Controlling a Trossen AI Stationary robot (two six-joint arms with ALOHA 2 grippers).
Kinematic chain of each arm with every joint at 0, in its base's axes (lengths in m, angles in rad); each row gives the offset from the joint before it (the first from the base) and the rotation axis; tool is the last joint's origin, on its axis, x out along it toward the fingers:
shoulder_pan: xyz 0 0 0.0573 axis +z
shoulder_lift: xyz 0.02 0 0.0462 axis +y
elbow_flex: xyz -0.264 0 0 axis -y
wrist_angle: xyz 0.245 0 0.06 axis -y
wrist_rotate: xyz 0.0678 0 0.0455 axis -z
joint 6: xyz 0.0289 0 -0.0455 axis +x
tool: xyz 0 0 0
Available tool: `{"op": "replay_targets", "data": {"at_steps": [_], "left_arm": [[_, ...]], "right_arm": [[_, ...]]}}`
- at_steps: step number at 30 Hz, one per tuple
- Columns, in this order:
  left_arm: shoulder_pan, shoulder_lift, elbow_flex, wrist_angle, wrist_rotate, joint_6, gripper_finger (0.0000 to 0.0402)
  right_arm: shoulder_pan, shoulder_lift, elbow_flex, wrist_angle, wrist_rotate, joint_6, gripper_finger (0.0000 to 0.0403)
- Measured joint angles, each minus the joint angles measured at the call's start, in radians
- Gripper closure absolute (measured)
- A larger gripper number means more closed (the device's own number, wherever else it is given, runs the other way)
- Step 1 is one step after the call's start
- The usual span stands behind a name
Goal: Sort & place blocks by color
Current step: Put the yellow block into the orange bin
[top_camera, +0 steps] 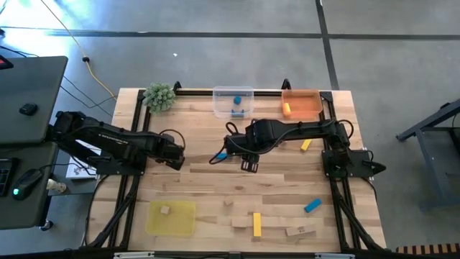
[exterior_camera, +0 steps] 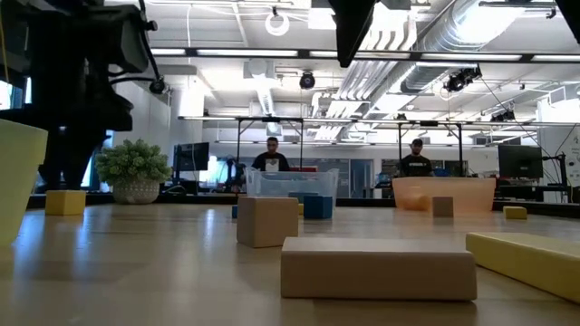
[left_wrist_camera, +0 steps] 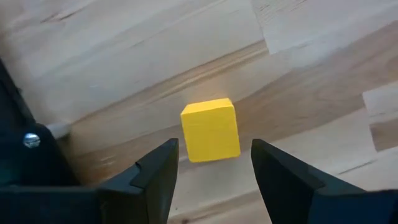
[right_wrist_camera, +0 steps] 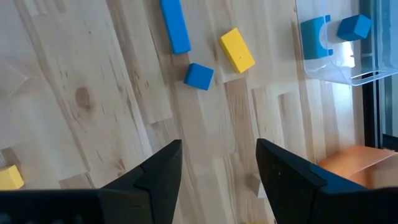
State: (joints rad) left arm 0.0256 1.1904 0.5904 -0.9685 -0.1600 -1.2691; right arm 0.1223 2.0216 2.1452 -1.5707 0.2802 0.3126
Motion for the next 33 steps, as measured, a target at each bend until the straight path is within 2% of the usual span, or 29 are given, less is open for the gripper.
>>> {"op": "replay_targets", "data": {"at_steps": [13,25,33], "left_arm": [[0.000,0.000,-0.057,0.081,-0.028,-0.011,0.0211],[0.000,-0.001,-0.055,0.079,-0.032,0.060,0.0293],[-0.001,-0.024,-0.033,0.132,0.006,0.154,0.0300]], "right_arm": [[-0.005,0.000,0.000,0.001,0.000,0.000,0.0210],[-0.023,0.000,0.000,0.001,0.001,0.000,0.0210],[-0.044,0.000,0.000,0.005,-0.022,0.000,0.0210]]}}
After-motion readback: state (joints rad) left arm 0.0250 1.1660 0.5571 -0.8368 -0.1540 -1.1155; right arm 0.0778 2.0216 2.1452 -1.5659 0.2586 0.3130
